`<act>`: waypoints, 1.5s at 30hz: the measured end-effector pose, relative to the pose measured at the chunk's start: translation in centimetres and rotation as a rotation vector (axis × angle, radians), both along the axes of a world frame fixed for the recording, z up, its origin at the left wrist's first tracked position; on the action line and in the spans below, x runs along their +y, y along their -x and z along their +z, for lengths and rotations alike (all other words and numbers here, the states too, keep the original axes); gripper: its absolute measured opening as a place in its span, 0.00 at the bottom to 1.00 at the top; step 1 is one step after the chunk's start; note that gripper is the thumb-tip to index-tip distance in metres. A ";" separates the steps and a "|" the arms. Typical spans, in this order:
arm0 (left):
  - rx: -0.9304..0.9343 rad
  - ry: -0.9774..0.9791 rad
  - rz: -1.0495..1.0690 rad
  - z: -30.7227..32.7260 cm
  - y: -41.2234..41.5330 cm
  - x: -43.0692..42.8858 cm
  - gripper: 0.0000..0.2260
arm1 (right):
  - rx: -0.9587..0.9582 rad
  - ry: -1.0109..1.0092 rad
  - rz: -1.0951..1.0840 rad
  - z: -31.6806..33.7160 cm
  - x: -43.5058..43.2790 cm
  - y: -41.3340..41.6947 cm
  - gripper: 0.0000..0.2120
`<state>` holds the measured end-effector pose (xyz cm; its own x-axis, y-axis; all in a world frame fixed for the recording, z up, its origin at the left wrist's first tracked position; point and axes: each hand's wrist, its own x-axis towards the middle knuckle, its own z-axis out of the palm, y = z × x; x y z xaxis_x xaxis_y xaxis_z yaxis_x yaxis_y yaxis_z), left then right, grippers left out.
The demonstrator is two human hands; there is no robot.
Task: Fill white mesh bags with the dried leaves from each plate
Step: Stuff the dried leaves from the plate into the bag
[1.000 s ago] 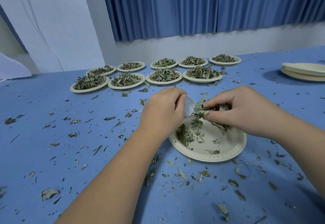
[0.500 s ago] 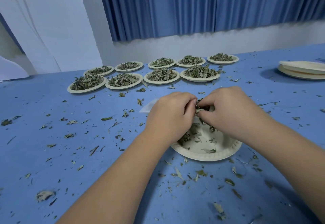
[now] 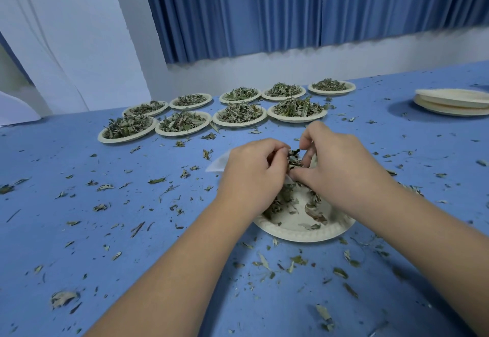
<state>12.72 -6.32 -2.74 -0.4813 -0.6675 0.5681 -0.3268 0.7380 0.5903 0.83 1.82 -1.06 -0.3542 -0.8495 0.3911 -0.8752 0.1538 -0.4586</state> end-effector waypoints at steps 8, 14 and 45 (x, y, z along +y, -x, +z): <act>0.081 -0.177 -0.009 0.0 0.0 0.0 0.08 | 0.147 0.027 0.041 0.1 0.0 -0.3 0.09; 0.086 -0.176 -0.027 0.1 0.0 0.3 0.09 | 0.200 0.026 0.038 0.2 -0.2 -0.8 0.03; 0.171 -0.257 -0.032 0.0 0.2 0.4 0.08 | -0.051 0.291 0.079 -0.2 -0.4 0.3 0.14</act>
<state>12.57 -5.89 -2.73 -0.4161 -0.7860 0.4572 -0.1854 0.5656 0.8035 0.50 1.40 -1.25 -0.3171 -0.7299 0.6056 -0.8537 -0.0585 -0.5174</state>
